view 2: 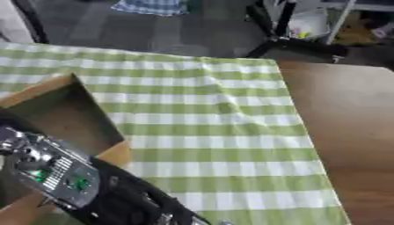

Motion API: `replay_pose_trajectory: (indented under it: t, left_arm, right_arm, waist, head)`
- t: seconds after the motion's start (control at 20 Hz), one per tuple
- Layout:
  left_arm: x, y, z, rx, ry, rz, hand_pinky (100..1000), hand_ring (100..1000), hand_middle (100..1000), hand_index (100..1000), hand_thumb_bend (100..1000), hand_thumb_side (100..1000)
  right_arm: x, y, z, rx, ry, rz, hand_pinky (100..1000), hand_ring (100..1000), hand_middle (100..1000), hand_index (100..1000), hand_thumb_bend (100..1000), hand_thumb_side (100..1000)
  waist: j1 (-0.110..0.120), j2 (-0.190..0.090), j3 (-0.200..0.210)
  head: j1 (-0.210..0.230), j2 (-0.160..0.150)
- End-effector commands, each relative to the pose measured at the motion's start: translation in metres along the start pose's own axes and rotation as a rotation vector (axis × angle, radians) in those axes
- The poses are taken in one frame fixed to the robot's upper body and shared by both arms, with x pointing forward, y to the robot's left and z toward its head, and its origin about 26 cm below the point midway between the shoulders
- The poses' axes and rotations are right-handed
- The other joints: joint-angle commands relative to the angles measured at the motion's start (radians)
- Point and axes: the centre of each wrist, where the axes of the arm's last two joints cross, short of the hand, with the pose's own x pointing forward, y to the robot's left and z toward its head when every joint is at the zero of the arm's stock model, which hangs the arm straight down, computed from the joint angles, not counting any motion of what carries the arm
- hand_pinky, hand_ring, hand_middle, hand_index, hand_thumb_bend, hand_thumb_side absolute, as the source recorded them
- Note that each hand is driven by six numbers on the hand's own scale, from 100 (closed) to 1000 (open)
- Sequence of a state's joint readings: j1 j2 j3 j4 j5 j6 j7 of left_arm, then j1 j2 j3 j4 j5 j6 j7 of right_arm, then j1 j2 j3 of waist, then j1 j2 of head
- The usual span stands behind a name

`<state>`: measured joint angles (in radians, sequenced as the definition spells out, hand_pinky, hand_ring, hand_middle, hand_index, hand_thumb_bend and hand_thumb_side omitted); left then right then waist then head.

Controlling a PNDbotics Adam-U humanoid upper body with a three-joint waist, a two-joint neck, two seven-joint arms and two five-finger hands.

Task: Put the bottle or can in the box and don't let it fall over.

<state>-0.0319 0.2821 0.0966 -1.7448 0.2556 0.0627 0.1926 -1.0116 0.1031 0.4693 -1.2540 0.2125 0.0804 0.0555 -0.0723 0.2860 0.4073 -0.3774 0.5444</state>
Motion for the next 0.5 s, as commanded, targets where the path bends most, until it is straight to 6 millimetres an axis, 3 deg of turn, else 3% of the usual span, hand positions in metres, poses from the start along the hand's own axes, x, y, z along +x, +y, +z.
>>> replay_pose_trajectory:
  t: [0.05, 0.5]
  left_arm:
    - [0.0066, 0.0067, -0.0016, 0.001, -0.020, -0.020, 1000, 594, 701, 702, 125, 817]
    - [0.0059, 0.0070, -0.0010, -0.002, -0.016, -0.025, 1000, 594, 701, 703, 122, 819]
  right_arm:
    - [0.0081, -0.0061, -0.0033, 0.021, -0.021, 0.029, 1000, 1000, 1000, 1000, 100, 718]
    - [0.0023, -0.0042, -0.0020, 0.240, -0.009, 0.126, 1000, 1000, 1000, 1000, 100, 691]
  waist:
    - [0.015, -0.017, -0.001]
    - [0.014, -0.019, -0.011]
  head:
    - [0.004, 0.003]
    - [0.008, 0.008]
